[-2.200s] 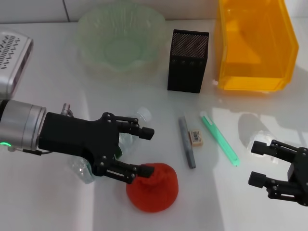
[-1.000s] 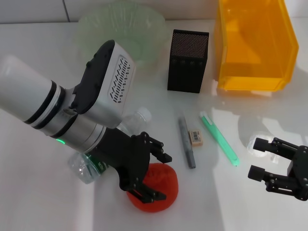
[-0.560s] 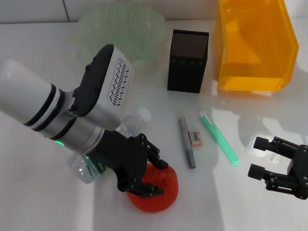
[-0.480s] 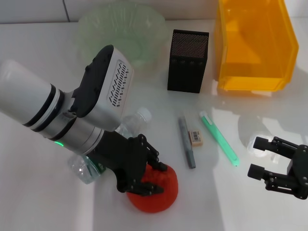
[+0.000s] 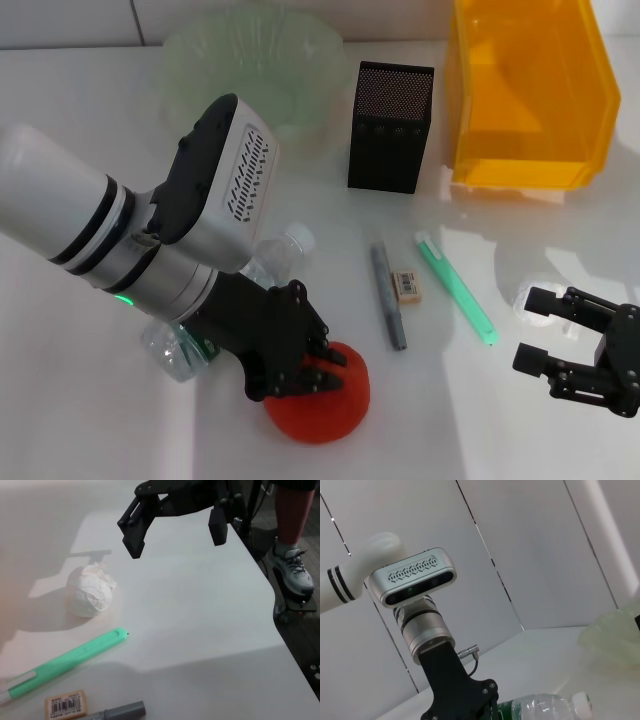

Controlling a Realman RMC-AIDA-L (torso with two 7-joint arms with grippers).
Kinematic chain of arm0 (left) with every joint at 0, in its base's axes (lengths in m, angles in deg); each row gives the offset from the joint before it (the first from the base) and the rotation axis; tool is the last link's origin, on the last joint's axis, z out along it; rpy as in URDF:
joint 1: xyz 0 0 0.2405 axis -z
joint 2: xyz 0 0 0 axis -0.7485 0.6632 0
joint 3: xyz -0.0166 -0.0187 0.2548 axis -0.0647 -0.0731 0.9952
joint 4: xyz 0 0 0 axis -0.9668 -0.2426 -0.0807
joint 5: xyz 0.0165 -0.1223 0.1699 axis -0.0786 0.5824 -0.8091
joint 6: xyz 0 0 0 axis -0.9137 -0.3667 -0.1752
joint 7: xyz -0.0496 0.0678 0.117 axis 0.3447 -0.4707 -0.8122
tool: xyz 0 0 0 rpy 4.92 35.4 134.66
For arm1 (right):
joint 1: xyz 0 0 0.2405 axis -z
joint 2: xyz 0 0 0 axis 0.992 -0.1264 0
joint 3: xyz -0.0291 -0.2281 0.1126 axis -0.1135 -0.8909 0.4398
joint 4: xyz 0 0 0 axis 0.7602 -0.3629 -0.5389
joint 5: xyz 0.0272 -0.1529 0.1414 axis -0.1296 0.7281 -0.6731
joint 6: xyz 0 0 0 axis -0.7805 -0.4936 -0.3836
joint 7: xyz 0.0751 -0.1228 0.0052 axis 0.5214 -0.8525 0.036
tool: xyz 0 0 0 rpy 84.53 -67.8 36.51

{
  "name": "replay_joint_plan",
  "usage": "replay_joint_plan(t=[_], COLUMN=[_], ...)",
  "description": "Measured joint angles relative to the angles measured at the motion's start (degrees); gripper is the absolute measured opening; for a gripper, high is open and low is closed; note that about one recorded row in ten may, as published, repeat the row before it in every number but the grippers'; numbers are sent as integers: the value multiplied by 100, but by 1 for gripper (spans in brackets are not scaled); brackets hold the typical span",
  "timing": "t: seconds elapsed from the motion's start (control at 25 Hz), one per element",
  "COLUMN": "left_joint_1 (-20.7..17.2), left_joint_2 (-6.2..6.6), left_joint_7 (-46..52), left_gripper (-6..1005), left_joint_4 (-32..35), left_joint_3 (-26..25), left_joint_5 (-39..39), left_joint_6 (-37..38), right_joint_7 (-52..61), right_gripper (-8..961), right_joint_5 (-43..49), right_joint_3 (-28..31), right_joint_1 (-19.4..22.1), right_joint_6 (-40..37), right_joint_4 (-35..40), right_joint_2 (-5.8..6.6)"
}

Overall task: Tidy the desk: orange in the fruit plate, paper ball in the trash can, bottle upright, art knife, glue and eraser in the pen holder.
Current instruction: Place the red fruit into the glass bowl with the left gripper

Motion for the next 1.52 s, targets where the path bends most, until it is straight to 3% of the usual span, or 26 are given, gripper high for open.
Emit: replay_joint_plan(t=[0.28,0.6,0.88,1.08,1.2,1.32,1.44,1.48,1.52], left_joint_1=[-2,145,432,615,676,932,1010,1231,1306], left_joint_2=[28,50,50,56,58,32,31,31,34], left_joint_7=[38,38,71,74,7,-181,-192,-199,-199], left_gripper=[147,108,110,103,99,100,100,101,101], left_joint_4=[47,-19,-526,-1337,-1564,-1980,-2102,-2489,-2610], left_joint_3=[-220,-1306,-2792,-3557,-3586,-3564,-3564,-3567,-3568], left_joint_5=[409,941,1248,1998,2359,2802,2886,3043,3049], left_joint_6=[193,745,484,-878,-1478,-2775,-3060,-3907,-4154], right_joint_7=[-5,-8,-70,-237,-319,-323,-344,-371,-402], right_gripper=[833,833,833,833,833,833,833,833,833], right_joint_5=[0,0,0,0,0,0,-6,-7,-8], right_joint_3=[6,59,94,97,97,96,97,97,97], right_joint_1=[4,4,18,35,11,-6,-34,-48,-60], right_joint_6=[1,0,-25,52,75,79,80,80,80], right_joint_4=[0,0,0,-105,-202,-211,-265,-302,-336], right_joint_2=[0,0,-2,-26,-27,-33,-44,-45,-48])
